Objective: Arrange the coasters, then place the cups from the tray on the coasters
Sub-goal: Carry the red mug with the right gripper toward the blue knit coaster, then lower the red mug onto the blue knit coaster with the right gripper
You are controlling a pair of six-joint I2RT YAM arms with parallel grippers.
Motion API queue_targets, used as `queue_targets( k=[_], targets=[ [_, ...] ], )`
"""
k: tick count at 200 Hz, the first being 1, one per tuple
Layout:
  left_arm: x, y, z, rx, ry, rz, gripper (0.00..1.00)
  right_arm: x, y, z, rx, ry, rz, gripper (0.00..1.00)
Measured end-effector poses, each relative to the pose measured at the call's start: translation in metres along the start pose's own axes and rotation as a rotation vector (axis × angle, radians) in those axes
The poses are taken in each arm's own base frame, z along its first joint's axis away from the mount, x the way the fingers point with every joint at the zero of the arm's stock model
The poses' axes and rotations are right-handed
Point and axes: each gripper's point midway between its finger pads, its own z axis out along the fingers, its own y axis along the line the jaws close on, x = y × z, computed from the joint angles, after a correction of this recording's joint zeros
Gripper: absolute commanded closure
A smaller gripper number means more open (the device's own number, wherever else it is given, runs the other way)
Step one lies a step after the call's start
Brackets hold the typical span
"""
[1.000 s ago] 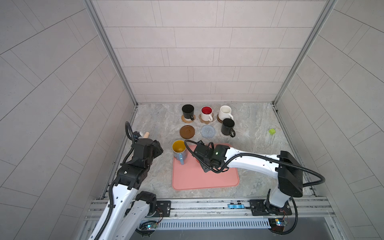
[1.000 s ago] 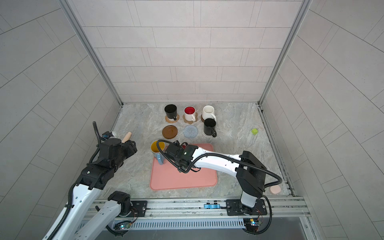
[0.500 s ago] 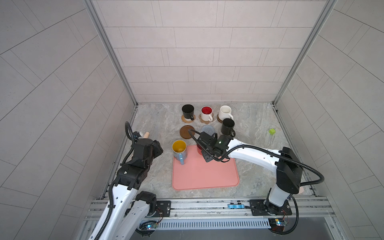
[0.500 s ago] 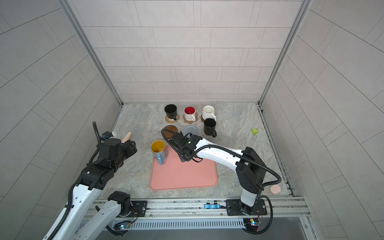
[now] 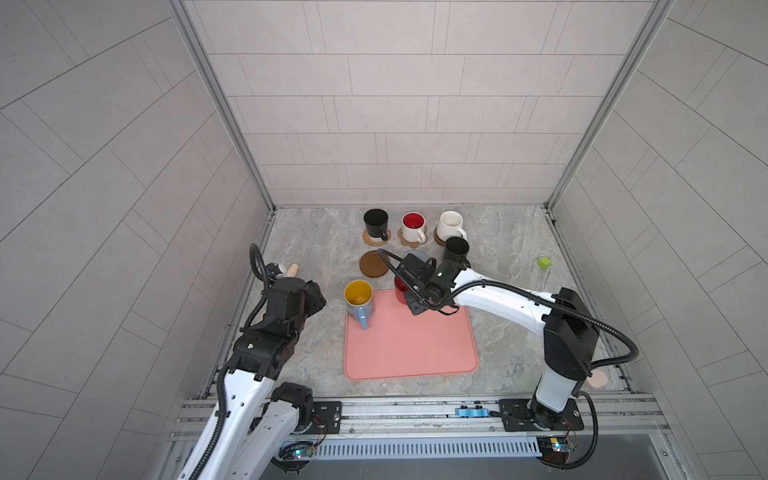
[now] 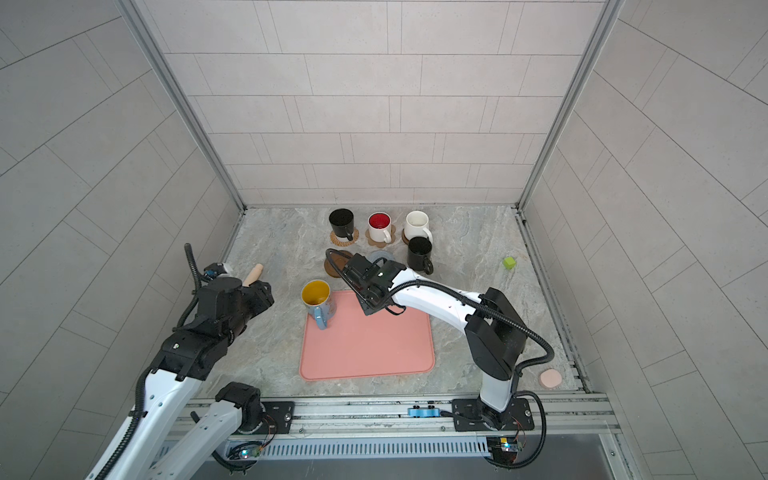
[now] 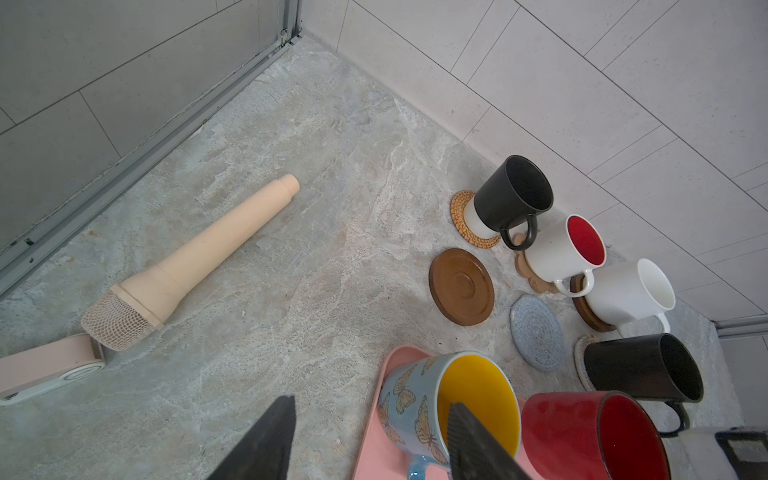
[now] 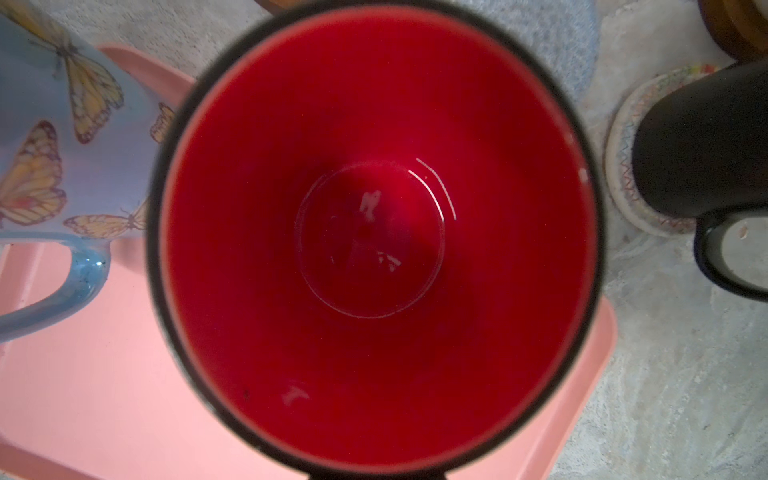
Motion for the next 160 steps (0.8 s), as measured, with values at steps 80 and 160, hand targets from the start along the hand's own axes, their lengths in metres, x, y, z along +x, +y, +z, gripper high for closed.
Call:
queue_targets(
  k=[80,160],
  targets=[
    [0.0,0.0,0.0,-0.001,0.0,0.001,0.35,-0.028,-0.018,0.003,-0.008,-0.02,0.017,0.94],
    [-0.001,0.001,-0.002,0.0,-0.008,-0.001,0.35,-0.05,-0.043,0.023,0.0,0.034,0.002,0.95]
  ],
)
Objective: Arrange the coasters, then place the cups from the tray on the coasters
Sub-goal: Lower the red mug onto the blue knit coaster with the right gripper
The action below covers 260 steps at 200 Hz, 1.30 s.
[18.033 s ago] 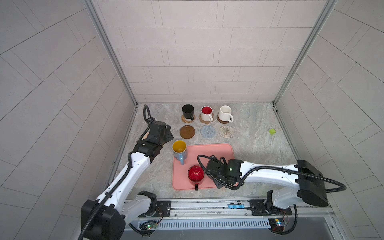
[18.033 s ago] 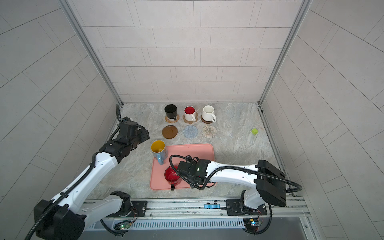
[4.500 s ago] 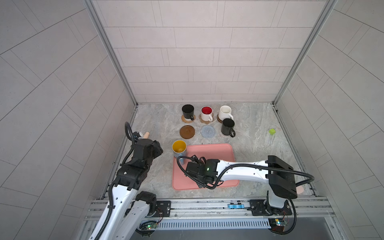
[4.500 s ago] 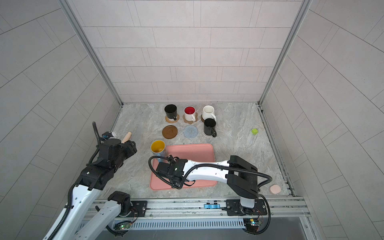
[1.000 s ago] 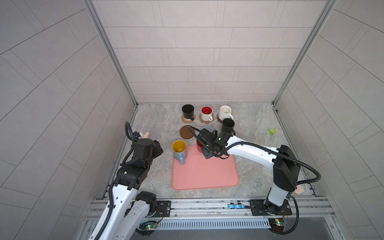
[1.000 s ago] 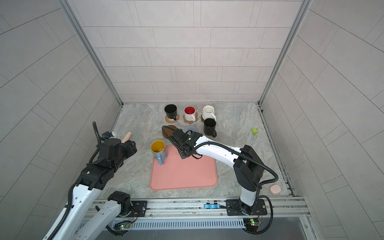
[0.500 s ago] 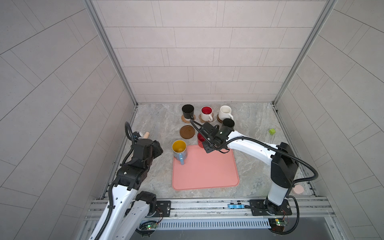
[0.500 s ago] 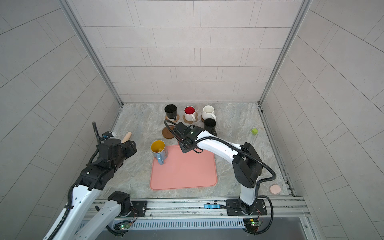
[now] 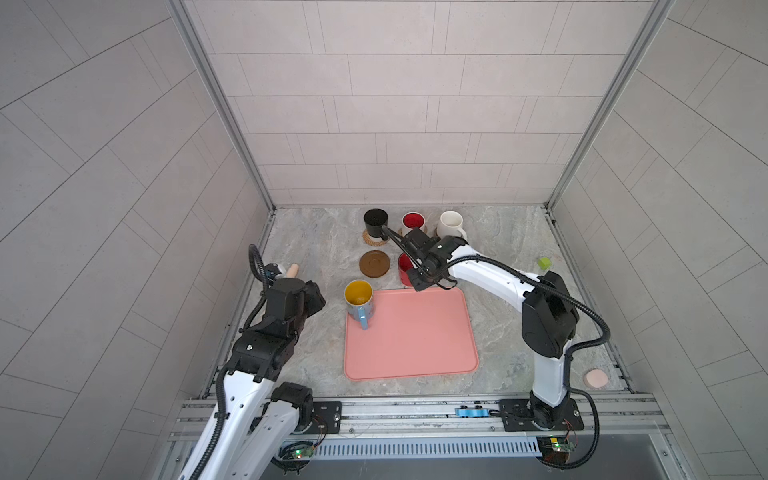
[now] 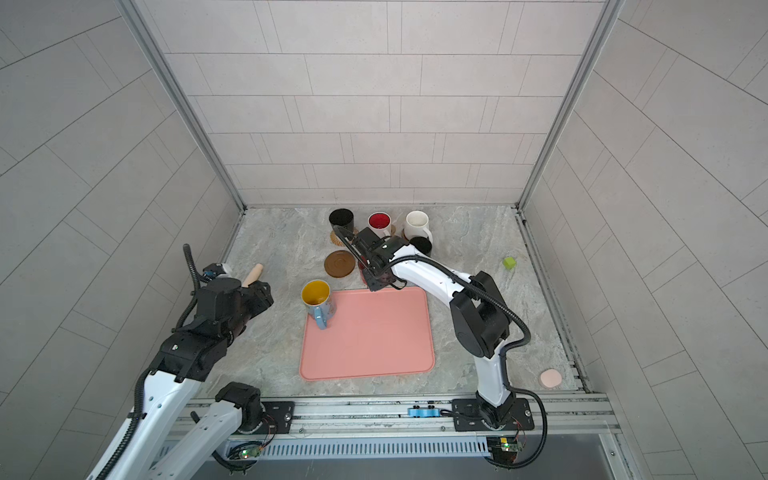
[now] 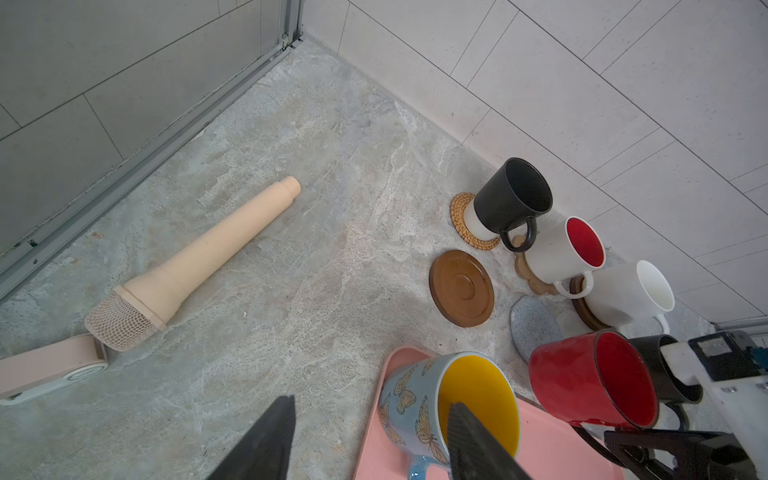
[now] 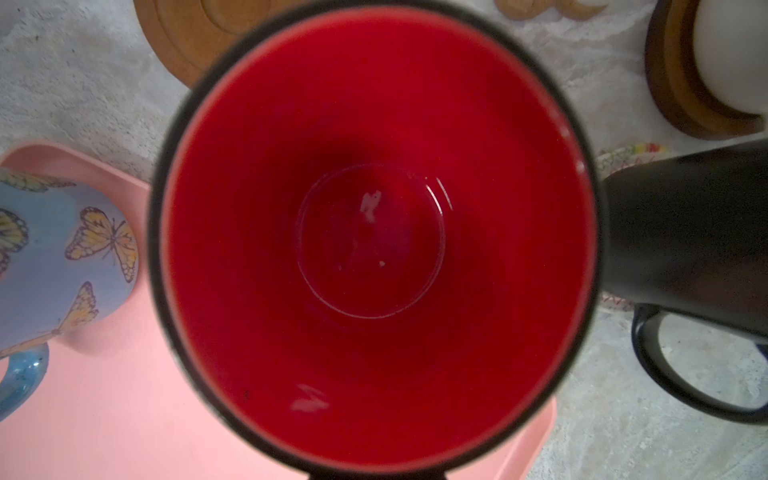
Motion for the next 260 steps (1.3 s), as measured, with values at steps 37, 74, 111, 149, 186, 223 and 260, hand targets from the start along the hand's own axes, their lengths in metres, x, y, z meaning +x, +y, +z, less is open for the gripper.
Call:
queue_targets(
  k=[37,74,111,149,186,223,260],
  targets=[
    [0.0,0.001,0.0,-0.003,-0.002,0.005,0.35,-0.012,-0.009,0.003,0.003,0.0,-0.006,0.95],
    [-0.001,0.002,-0.001,-0.009,-0.004,0.008,0.35,-0.016,-0.016,0.011,0.005,0.015,-0.011,0.95],
    [-0.001,0.003,-0.001,-0.017,-0.007,0.009,0.35,-0.021,-0.025,0.017,0.009,0.02,-0.01,0.95],
    [-0.002,0.003,-0.002,-0.018,-0.008,0.02,0.35,-0.026,-0.031,0.022,0.014,0.02,-0.002,0.95],
    [-0.006,0.001,-0.005,-0.013,-0.018,0.023,0.35,-0.032,-0.036,0.026,0.017,0.014,0.002,0.95],
    [-0.006,0.002,-0.005,-0.015,-0.016,0.024,0.35,-0.04,-0.038,0.027,0.018,0.001,0.003,0.95],
    [-0.006,0.002,-0.006,-0.014,-0.018,0.024,0.35,-0.04,-0.039,0.033,0.02,0.006,0.005,0.95]
  ],
)
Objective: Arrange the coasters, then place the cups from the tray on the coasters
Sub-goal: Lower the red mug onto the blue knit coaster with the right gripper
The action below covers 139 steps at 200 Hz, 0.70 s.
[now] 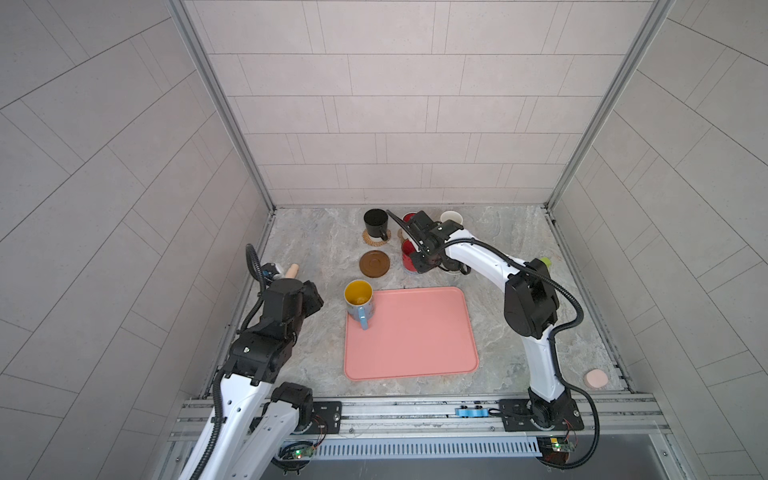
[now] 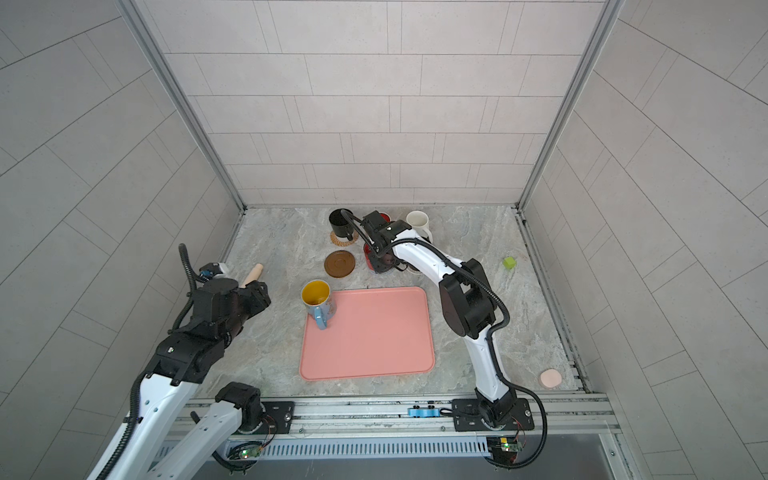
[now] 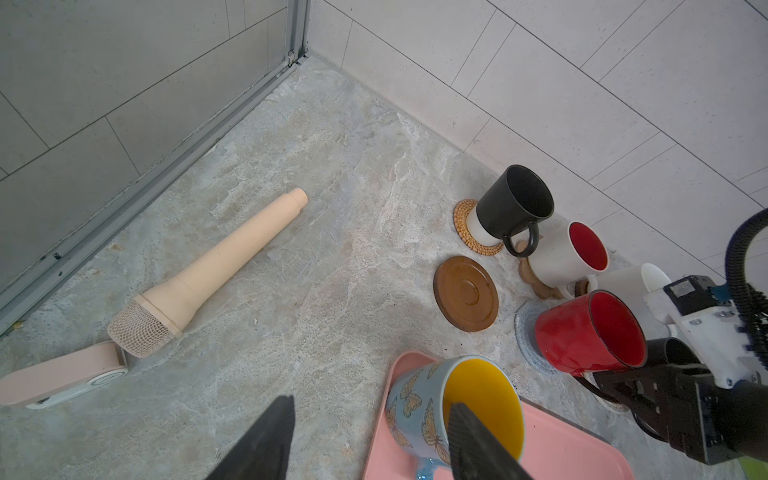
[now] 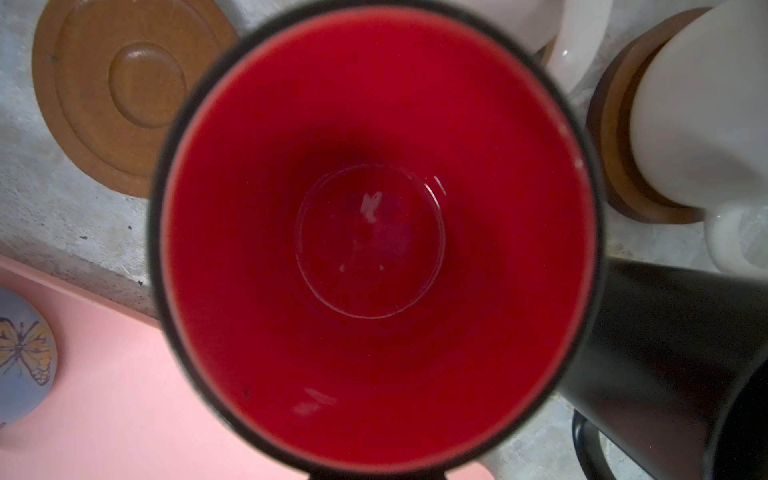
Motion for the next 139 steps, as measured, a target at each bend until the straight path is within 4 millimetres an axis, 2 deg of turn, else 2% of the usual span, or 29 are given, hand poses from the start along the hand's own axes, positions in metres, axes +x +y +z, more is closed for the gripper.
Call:
queue_targets(
  k=[57,139],
  targets=[
    [0.0,0.0,0.0,0.001,-0.001,0.0,0.35,0.002,-0.003,0.01,0.01,0.017,0.004,0.95],
    [0.002,0.002,-0.002,-0.003,0.004,0.001,0.35,-0.003,-0.006,0.01,0.021,0.002,0.01,0.95]
  ],
)
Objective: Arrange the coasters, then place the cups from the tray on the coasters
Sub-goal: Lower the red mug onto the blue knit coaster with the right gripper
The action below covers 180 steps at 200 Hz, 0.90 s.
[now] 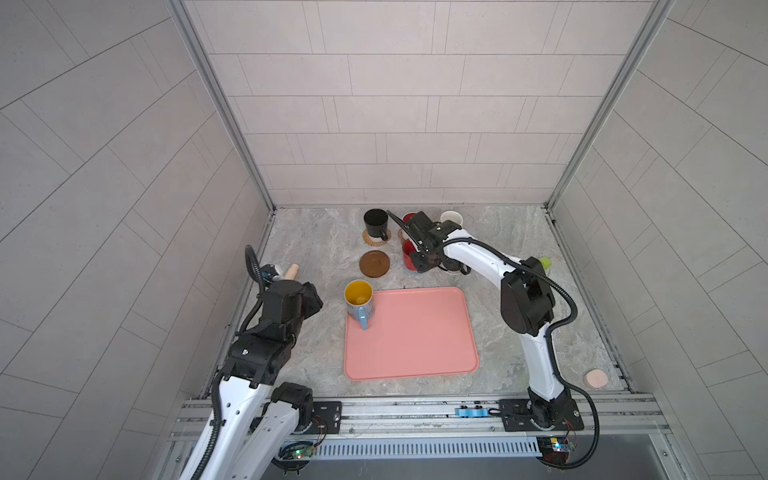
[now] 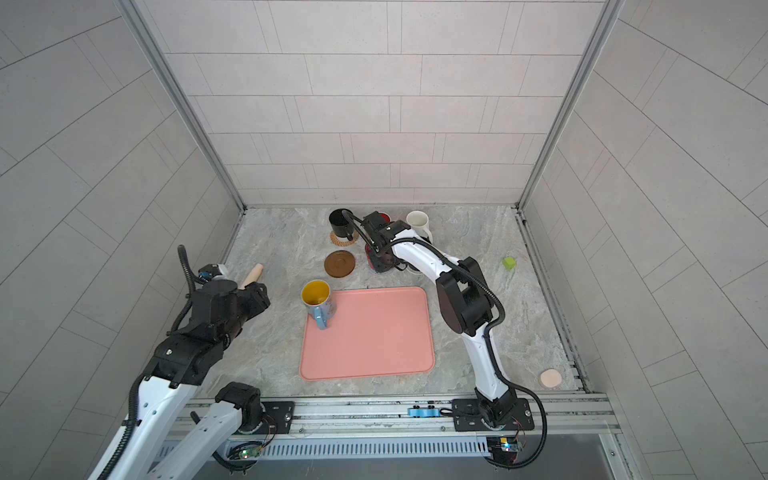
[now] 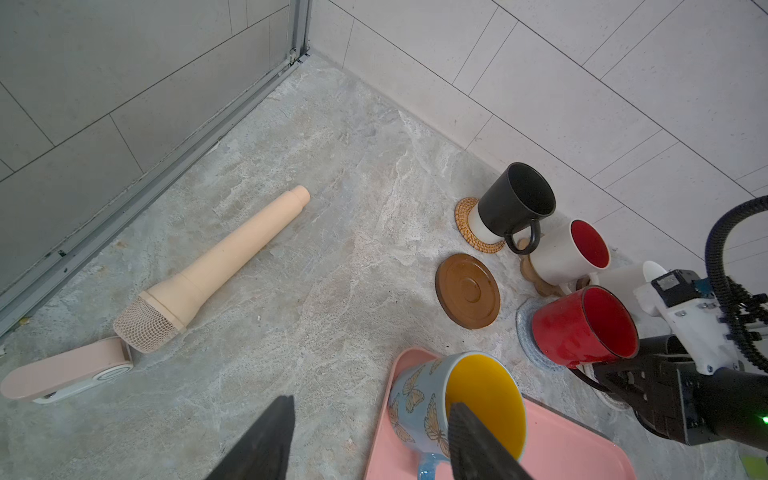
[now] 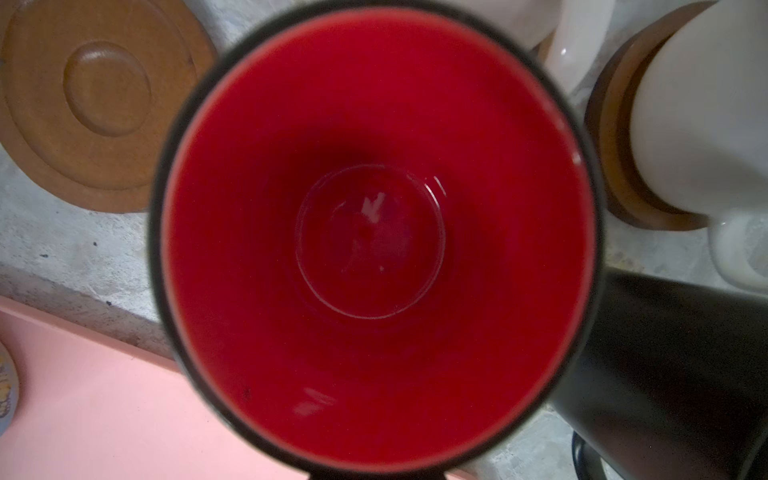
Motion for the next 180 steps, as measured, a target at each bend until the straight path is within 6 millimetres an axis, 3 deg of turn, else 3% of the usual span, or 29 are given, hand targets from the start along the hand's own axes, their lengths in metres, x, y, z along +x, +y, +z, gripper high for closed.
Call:
queue_targets(
  k=[117,180],
  targets=[
    [0.0,0.0,0.0,0.0,0.001,0.001,0.35,-0.001,0.0,0.014,0.005,-0.003,0.007,0.95],
    [0.0,0.001,-0.001,0.0,0.0,0.0,0.35,-0.001,0.0,0.018,0.004,-0.024,0.024,0.9]
  ],
)
